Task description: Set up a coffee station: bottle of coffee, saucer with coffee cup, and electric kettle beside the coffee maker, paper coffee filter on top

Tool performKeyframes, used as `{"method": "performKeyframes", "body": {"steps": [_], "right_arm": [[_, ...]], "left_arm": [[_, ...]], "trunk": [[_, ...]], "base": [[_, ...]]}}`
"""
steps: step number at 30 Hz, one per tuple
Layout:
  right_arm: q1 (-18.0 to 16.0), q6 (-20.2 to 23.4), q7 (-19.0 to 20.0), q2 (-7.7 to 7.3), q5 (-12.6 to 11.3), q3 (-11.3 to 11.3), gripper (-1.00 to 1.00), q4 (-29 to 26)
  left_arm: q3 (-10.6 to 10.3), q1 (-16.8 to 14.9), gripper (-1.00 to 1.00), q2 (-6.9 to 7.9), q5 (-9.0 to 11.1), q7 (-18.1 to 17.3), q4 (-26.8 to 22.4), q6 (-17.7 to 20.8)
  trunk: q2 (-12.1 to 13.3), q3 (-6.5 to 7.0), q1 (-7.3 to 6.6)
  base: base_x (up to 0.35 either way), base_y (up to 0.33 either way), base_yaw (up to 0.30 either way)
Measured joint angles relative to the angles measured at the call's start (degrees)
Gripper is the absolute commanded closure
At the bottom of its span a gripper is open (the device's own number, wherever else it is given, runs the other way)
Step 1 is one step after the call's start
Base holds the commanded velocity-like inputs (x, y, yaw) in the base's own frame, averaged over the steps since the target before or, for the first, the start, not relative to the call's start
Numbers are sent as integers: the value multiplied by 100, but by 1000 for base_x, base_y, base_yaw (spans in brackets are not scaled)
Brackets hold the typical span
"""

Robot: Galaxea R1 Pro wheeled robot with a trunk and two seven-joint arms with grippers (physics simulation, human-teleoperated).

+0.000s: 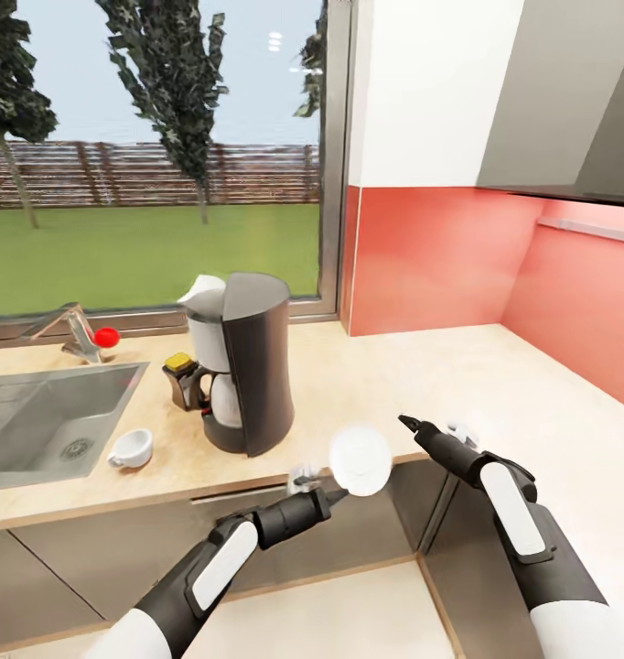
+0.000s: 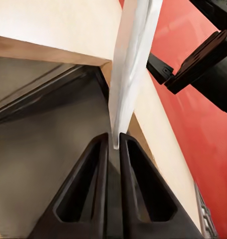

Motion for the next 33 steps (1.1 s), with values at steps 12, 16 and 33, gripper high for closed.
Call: {"method": "performKeyframes", "body": {"steps": [12,16,33], "right_arm": [[0,0,4,1,0,32,-100,0],[0,0,7,1,0,35,-100,1],[1,10,-5,15,28,29,-100,-509]], "left_arm": [[9,0,100,9,9,0,3,2],[15,0,100,66,8,0,3,5],[140,0,100,570,27,-83,-46,10]], "trunk": [[0,0,0],[0,0,0],[0,0,-3]], "base": [[-279,236,0],[-277,237,0],[-148,129,0]]}}
